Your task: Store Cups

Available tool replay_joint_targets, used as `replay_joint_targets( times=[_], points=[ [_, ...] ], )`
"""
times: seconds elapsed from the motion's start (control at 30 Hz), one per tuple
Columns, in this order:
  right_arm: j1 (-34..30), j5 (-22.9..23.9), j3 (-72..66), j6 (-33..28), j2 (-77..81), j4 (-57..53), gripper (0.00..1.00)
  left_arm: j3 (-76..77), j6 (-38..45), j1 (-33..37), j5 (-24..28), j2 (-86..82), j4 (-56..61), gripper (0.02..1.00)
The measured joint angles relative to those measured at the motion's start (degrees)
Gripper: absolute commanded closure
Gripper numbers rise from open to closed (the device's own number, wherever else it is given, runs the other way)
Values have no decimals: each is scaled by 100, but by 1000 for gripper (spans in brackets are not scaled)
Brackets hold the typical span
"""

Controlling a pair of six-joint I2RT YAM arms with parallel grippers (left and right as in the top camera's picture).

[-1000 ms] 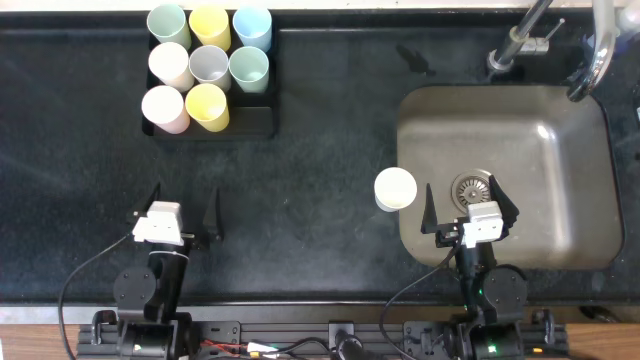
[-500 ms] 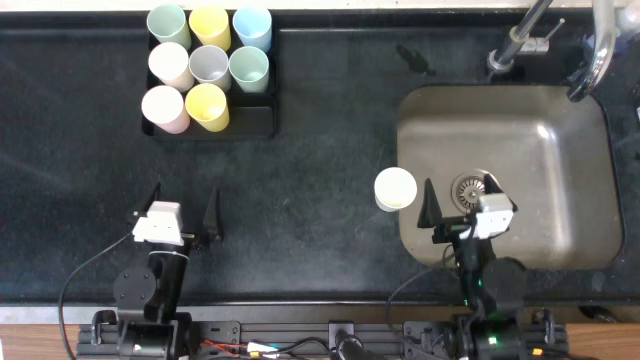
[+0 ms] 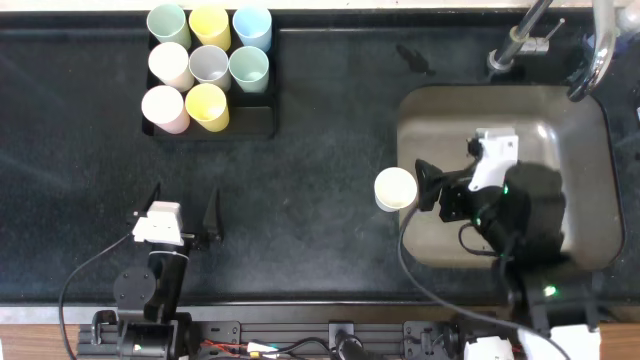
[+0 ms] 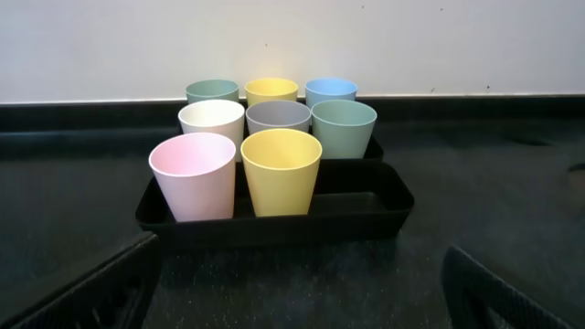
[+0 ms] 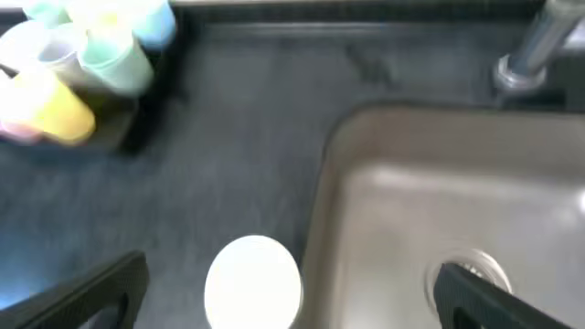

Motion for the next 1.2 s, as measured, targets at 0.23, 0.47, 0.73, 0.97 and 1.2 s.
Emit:
replay_joint_targets(
  times=[0.23,0.47,0.73,0.97,1.2],
  points=[
    [0,-33,433,-81,782,-1279,3,0,0,0,0,0,-2,18],
    [0,-28,448,-142,1773,-1945,5,0,0,0,-2,0,0,18],
    [0,37,1097,-363,2612,-2098,3,0,0,0,-2,0,0,18],
    [0,188,1687,-592,3357,-2197,5,0,0,0,0,0,0,18],
    [0,299,1834,-848,4019,-2194,7,0,0,0,0,0,-2,20]
  ],
)
